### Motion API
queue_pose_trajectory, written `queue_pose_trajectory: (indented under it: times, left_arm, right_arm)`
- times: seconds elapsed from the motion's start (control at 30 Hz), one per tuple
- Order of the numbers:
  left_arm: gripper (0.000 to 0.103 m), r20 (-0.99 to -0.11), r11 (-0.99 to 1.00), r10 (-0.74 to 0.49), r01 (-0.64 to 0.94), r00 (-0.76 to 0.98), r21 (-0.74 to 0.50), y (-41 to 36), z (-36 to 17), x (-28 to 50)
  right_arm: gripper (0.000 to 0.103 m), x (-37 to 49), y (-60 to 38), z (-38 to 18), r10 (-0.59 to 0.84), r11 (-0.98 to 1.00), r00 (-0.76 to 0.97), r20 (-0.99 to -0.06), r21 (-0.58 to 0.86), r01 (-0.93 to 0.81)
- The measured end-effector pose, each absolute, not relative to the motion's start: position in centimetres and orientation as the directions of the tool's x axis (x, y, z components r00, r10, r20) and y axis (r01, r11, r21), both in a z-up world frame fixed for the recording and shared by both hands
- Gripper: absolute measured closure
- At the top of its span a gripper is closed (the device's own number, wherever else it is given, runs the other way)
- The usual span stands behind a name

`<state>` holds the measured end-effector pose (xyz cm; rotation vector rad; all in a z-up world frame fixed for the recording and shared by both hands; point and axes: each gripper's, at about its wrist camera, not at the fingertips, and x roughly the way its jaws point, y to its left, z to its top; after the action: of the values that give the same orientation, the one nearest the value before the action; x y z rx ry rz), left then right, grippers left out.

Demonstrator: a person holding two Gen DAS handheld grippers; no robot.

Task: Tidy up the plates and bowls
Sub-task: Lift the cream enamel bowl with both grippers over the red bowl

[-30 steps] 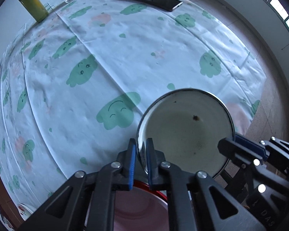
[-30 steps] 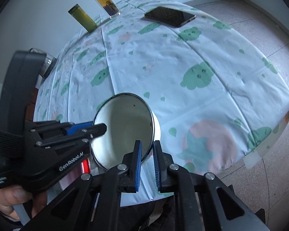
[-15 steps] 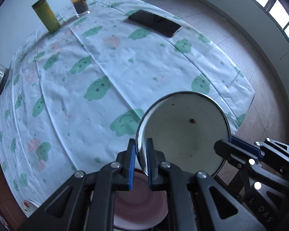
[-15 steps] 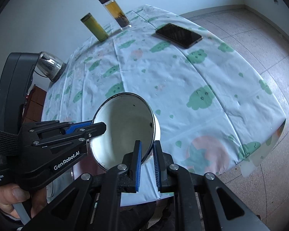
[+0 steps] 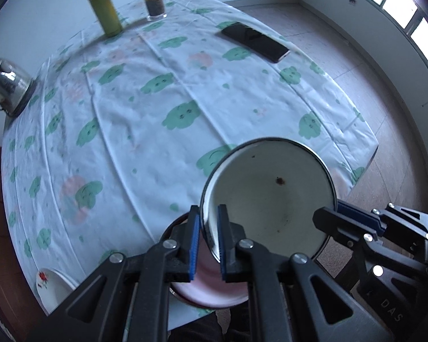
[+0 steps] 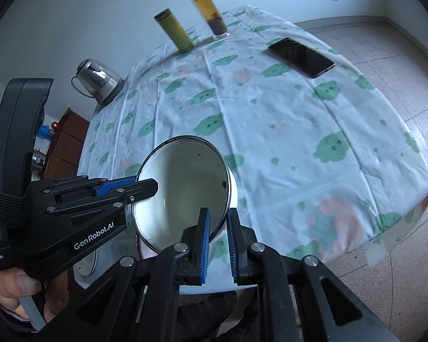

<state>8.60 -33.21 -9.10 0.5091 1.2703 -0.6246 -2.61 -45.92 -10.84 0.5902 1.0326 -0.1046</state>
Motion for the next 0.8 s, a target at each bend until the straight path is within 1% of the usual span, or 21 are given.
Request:
queue_pose_trajectory:
  times: [0.33, 0.4, 0.8]
  left_arm:
    - [0.095, -0.975, 0.771, -0.133, 0.637, 0.178, 0.012, -29.9, -9.1, 8.5]
    - [0.093, -0.975, 0.776, -0.130, 0.630, 0.178, 0.011, -29.3, -9.2, 8.4]
    - [0.093, -0.979, 0.791, -0.114, 0.612, 0.171, 0.015, -27.9, -10.0, 7.8]
  right_arm:
    - [0.090, -2.1, -43.3, -11.2, 0.240, 0.853, 0.506, -0.829, 0.428, 0.297]
    - [0.090, -2.0, -42.8, -11.3, 0.249, 0.855, 0.501, -0.829, 0.431, 0.288]
    - [0.090, -2.0, -41.5, -12.2, 0.271, 0.863, 0.474, -0.838, 0.429, 0.266]
